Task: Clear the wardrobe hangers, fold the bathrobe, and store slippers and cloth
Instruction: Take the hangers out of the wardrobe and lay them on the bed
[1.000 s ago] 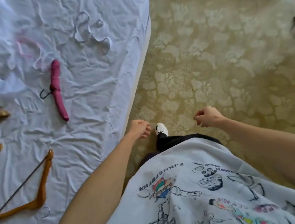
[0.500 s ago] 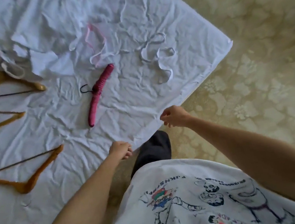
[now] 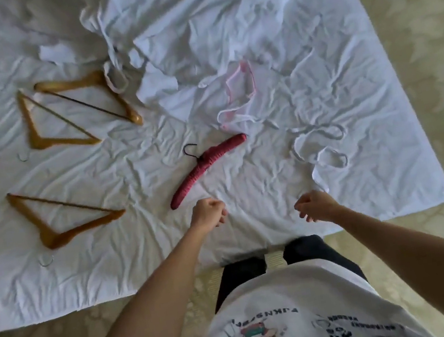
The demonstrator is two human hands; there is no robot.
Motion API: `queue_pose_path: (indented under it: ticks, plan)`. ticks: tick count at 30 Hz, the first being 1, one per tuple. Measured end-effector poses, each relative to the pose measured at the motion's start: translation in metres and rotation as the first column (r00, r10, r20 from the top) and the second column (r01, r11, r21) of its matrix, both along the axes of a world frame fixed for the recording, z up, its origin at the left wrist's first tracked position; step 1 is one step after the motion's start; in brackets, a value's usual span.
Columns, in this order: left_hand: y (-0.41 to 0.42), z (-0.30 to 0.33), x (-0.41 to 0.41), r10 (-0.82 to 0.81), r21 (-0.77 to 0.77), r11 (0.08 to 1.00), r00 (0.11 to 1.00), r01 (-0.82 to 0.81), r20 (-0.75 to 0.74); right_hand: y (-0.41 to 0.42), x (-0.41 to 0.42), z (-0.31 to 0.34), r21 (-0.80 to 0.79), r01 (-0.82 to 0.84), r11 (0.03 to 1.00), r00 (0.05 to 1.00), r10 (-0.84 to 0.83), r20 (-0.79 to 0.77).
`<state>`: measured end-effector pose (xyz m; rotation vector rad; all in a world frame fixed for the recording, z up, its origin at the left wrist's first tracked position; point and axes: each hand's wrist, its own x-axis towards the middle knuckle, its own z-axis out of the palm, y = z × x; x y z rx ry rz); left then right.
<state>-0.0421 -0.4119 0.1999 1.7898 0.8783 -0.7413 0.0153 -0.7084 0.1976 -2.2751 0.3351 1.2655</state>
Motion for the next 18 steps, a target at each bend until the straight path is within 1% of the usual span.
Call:
queue_pose_path:
  ticks: [4, 8, 14, 18]
  plan:
    - [0.007, -0.008, 0.022, 0.178, 0.023, 0.984, 0.984, -0.178, 0.009, 0.022, 0.058, -0.014, 0.057, -0.133, 0.990, 0.991, 0.133, -0.002]
    - [0.013, -0.020, 0.034, 0.360, 0.024, 0.933, 0.933, -0.360, 0.006, 0.058, 0.110, -0.031, 0.105, -0.280, 0.954, 0.960, 0.279, 0.029]
    - [0.028, -0.047, 0.038, 0.497, 0.017, 0.868, 0.866, -0.497, -0.046, 0.125, 0.142, -0.056, 0.138, -0.407, 0.903, 0.912, 0.409, 0.013]
    - [0.047, -0.060, 0.042, 0.553, -0.001, 0.833, 0.832, -0.554, -0.049, 0.167, 0.139, -0.071, 0.171, -0.416, 0.893, 0.907, 0.420, 0.016]
